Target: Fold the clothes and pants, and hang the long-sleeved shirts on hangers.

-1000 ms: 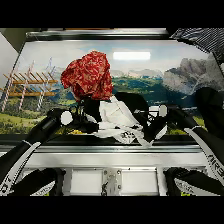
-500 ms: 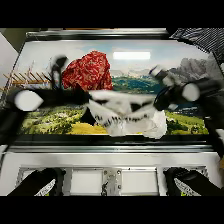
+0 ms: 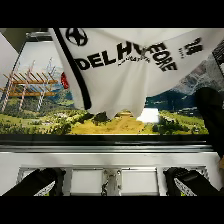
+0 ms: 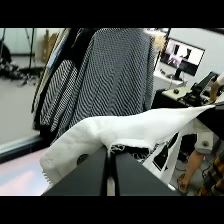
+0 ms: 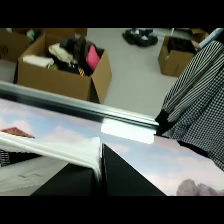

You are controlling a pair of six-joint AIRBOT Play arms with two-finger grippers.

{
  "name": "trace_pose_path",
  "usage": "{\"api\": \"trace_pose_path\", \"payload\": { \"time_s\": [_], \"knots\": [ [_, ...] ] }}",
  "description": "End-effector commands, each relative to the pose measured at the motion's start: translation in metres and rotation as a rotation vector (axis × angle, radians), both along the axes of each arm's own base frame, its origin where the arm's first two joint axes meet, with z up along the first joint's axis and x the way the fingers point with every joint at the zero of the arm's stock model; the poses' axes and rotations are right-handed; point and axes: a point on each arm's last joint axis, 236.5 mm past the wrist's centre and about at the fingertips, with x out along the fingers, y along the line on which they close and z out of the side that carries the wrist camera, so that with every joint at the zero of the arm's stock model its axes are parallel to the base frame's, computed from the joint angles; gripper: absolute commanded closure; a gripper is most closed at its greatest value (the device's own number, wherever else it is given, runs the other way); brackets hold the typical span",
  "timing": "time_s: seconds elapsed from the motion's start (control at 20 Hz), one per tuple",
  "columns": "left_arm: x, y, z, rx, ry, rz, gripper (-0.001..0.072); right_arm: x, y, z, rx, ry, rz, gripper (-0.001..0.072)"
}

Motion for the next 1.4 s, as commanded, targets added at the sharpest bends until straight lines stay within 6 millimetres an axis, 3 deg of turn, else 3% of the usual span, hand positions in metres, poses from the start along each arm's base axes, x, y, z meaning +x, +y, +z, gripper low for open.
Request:
{"api": "trace_pose_path", "payload": {
  "time_s": [0.0, 0.1, 0.2, 0.25, 0.35, 0.45, 0.55, 0.65, 0.7, 0.8, 0.9, 1.0, 1.3, 1.35],
  "knots": [
    [-0.012, 0.0, 0.027, -0.075, -0.09, -0.012, 0.0691, -0.027, -0.009, 0.027, 0.115, -0.059, -0.012, 0.0692],
    [0.016, 0.0, -0.015, -0.025, -0.007, 0.054, 0.0691, -0.013, -0.006, -0.003, 0.119, 0.049, -0.023, 0.0692],
    [0.053, 0.003, -0.08, 0.071, 0.167, 0.146, 0.0691, 0.008, -0.001, -0.062, 0.092, 0.261, -0.047, 0.0692],
    [0.067, 0.002, -0.12, 0.151, 0.263, 0.179, 0.0691, 0.017, 0.001, -0.102, 0.058, 0.405, -0.062, 0.0691],
    [0.085, 0.005, -0.221, 0.376, 0.516, 0.218, 0.0691, 0.021, 0.002, -0.184, -0.038, 0.701, -0.086, 0.0691],
    [0.083, 0.016, -0.332, 0.589, 0.817, 0.223, 0.0691, 0.011, 0.002, -0.263, -0.104, 0.959, -0.099, 0.0692],
    [0.067, 0.02, -0.419, 0.709, 1.028, 0.19, 0.069, -0.01, 0.011, -0.329, -0.099, 1.155, -0.088, 0.0691],
    [0.051, 0.01, -0.481, 0.746, 1.16, 0.123, 0.069, -0.034, 0.02, -0.384, -0.11, 1.304, -0.084, 0.0691],
    [0.052, 0.001, -0.503, 0.734, 1.185, 0.098, 0.069, -0.035, 0.024, -0.403, -0.125, 1.325, -0.082, 0.0691],
    [0.068, -0.006, -0.524, 0.675, 1.212, 0.108, 0.0691, -0.018, 0.034, -0.419, -0.097, 1.283, -0.083, 0.0691],
    [0.086, -0.012, -0.526, 0.621, 1.243, 0.1, 0.069, 0.007, 0.036, -0.422, -0.051, 1.223, -0.131, 0.0691],
    [0.095, -0.016, -0.526, 0.629, 1.238, 0.082, 0.0691, 0.015, 0.038, -0.428, -0.021, 1.219, -0.16, 0.0691],
    [0.09, -0.028, -0.526, 0.67, 1.196, 0.038, 0.069, 0.025, 0.046, -0.428, 0.013, 1.186, -0.152, 0.0691],
    [0.089, -0.028, -0.526, 0.671, 1.195, 0.036, 0.0632, 0.028, 0.047, -0.427, 0.017, 1.174, -0.149, 0.0691]
  ]
}}
